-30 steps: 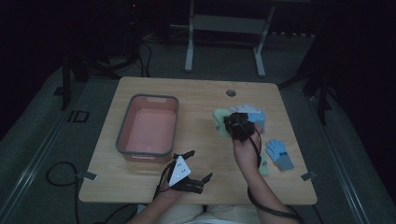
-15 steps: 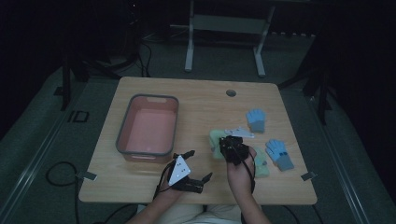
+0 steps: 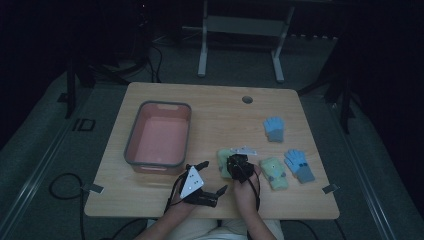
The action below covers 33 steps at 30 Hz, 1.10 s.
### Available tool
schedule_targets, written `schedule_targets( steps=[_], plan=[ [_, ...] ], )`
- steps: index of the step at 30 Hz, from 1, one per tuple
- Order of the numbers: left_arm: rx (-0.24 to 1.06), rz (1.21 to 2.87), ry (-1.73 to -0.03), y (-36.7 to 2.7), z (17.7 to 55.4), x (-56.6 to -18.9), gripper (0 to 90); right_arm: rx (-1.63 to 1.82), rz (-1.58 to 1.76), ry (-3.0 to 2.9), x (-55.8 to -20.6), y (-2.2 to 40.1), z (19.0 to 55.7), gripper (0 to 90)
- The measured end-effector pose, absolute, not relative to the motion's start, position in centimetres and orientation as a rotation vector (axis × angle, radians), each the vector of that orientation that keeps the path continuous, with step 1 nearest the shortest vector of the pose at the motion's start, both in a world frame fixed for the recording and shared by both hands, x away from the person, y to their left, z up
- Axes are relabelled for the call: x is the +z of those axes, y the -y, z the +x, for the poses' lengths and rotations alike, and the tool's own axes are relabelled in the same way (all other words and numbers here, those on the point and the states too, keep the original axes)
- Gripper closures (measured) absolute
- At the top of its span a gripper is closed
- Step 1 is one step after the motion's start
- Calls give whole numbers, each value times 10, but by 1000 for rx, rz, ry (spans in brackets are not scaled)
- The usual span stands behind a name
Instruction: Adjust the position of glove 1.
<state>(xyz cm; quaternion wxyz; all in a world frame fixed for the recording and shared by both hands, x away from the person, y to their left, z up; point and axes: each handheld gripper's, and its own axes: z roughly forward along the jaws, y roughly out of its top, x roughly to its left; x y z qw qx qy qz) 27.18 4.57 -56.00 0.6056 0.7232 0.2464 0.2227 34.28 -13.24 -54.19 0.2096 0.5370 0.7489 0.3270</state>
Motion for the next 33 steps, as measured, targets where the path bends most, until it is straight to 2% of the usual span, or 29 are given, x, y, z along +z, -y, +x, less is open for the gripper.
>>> schedule_targets(
  steps=[8, 11, 12, 13, 16, 24, 25, 33],
  plan=[
    [521, 1676, -564, -45, 271, -560, 10, 940, 1488, -2077, -548, 135, 342, 833],
    [518, 1674, -566, -45, 271, -560, 10, 951, 1468, -2094, -547, 138, 343, 760],
    [518, 1674, -566, -45, 271, -560, 10, 951, 1468, -2094, -547, 138, 343, 760],
    [514, 1670, -568, -46, 272, -560, 10, 955, 1431, -2129, -542, 139, 343, 692],
    [511, 1669, -567, -46, 272, -560, 10, 944, 1358, -2116, -526, 146, 342, 673],
    [507, 1668, -566, -46, 272, -560, 10, 1029, 1238, -2131, -484, 195, 353, 676],
    [507, 1668, -566, -46, 272, -560, 10, 1026, 1179, -2169, -478, 214, 355, 671],
    [508, 1668, -565, -46, 272, -560, 10, 1012, 1087, -2253, -478, 271, 349, 669]
  ],
)
